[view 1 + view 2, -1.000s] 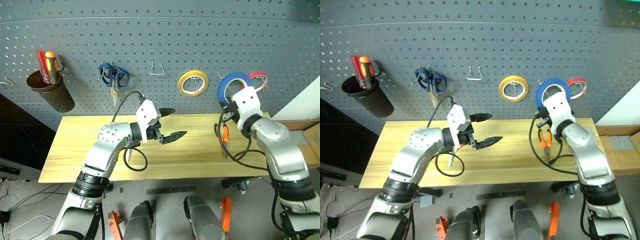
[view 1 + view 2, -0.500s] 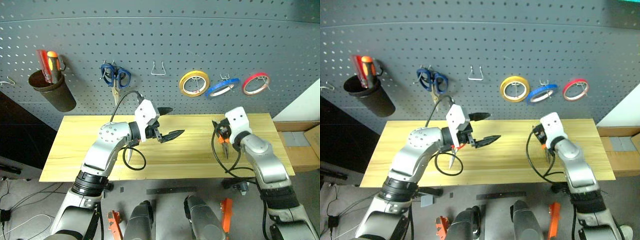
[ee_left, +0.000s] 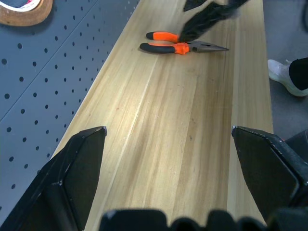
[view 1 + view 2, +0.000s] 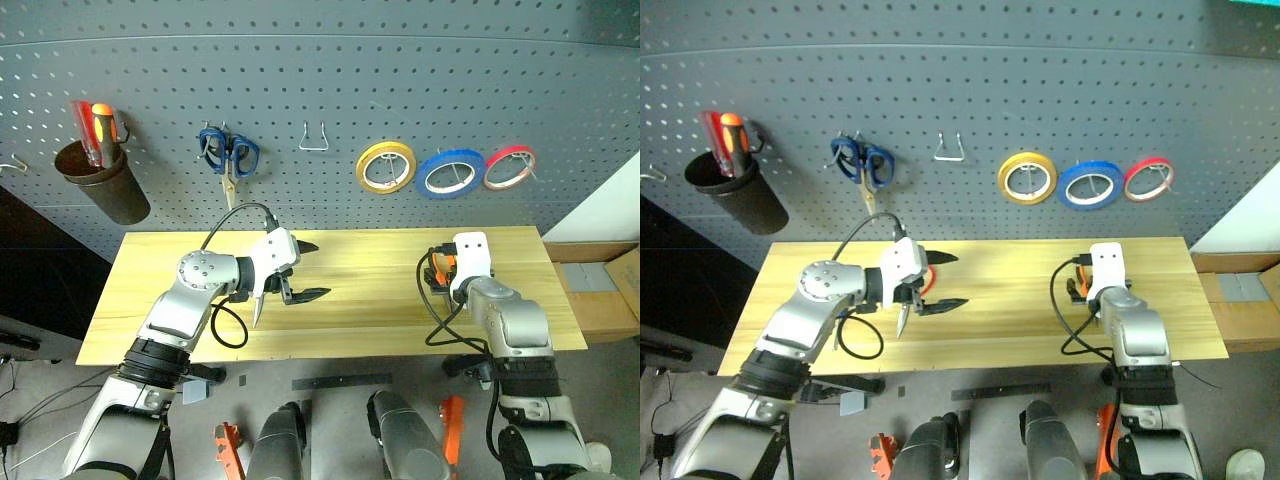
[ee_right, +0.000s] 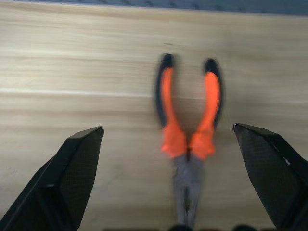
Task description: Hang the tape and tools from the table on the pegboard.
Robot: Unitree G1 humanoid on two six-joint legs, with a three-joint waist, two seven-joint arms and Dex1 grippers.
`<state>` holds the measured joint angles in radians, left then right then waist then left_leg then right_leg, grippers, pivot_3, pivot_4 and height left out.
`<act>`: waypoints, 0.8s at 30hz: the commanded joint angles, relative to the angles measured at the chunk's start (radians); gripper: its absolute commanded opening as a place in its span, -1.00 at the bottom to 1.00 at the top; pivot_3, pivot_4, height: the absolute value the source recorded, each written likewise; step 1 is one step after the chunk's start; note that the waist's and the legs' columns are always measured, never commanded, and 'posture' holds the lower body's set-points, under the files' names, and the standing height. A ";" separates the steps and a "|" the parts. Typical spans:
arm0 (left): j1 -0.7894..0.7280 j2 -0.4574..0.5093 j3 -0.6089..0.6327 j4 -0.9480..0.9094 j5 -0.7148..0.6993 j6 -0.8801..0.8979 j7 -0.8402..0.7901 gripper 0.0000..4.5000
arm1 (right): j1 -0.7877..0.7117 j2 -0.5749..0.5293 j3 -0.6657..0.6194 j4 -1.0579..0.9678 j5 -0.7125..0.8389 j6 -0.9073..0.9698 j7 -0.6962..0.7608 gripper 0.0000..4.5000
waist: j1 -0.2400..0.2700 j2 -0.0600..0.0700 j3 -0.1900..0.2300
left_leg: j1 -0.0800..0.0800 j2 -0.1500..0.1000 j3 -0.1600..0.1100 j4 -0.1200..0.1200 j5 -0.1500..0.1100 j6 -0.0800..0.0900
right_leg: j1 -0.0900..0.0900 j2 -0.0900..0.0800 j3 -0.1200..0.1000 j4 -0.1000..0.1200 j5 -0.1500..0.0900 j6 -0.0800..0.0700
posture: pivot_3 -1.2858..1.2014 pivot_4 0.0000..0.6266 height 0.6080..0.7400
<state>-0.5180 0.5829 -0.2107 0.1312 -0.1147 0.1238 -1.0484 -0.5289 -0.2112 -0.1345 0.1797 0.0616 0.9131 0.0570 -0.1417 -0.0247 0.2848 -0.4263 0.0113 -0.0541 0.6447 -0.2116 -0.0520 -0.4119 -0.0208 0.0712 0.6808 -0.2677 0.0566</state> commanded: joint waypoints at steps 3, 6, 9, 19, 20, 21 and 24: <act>0.011 -0.022 -0.012 -0.055 0.001 -0.006 0.001 1.00 | -0.089 -0.015 -0.053 0.242 0.013 -0.097 -0.014 0.99 | 0.000 0.000 0.000 | 0.000 0.000 0.000 0.000 0.000 0.000 | 0.000 0.000 0.000 0.000 0.000 0.000 | -0.10 -0.32 1.00; 0.016 -0.026 -0.012 -0.062 0.001 -0.001 0.008 1.00 | -0.123 -0.017 -0.071 0.333 0.021 -0.137 -0.018 0.99 | 0.000 0.000 0.000 | 0.000 0.000 0.000 0.000 0.000 0.000 | 0.000 0.000 0.000 0.000 0.000 0.000 | -0.09 -0.33 1.00; 0.022 -0.028 -0.012 -0.069 0.000 0.002 0.013 1.00 | -0.161 -0.022 -0.075 0.438 0.023 -0.180 -0.016 0.99 | 0.000 0.000 0.000 | 0.000 0.000 0.000 0.000 0.000 0.000 | 0.000 0.000 0.000 0.001 0.000 0.000 | -0.09 -0.34 1.00; 0.030 -0.030 -0.008 -0.066 0.001 -0.003 0.021 1.00 | -0.233 -0.042 -0.041 0.661 0.003 -0.293 0.004 0.99 | -0.002 -0.001 -0.006 | 0.000 0.000 0.000 0.001 0.000 0.000 | 0.000 0.000 0.000 0.001 0.000 0.000 | -0.09 -0.36 1.00; 0.031 -0.031 -0.008 -0.065 0.002 -0.003 0.022 1.00 | -0.237 -0.044 -0.037 0.675 0.002 -0.298 0.005 0.91 | -0.002 -0.001 -0.008 | 0.000 0.000 0.000 0.001 0.000 0.000 | 0.000 0.000 0.000 0.001 0.000 0.000 | -0.09 -0.37 1.00; 0.031 -0.032 -0.008 -0.065 0.002 -0.003 0.023 1.00 | -0.240 -0.046 -0.035 0.685 0.003 -0.301 0.006 0.82 | -0.002 -0.001 -0.010 | 0.000 0.000 0.000 0.001 0.000 0.000 | 0.000 0.000 0.000 0.001 0.000 0.000 | -0.09 -0.37 1.00; 0.036 -0.034 0.000 -0.066 -0.005 0.005 0.029 1.00 | -0.243 -0.052 -0.008 0.703 -0.013 -0.319 0.006 0.46 | -0.002 -0.001 -0.016 | 0.001 0.000 0.000 0.001 0.000 0.000 | 0.001 0.000 0.000 0.001 0.000 0.000 | -0.09 -0.37 1.00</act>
<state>-0.4865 0.5504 -0.2296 0.1074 -0.1115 0.1315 -1.0292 -0.7737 -0.2492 -0.1596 0.8605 0.0725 0.5999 0.0670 -0.1435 -0.0257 0.2685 -0.4255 0.0110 -0.0539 0.6454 -0.2115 -0.0520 -0.4107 -0.0210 0.0713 0.6813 -0.2675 0.0565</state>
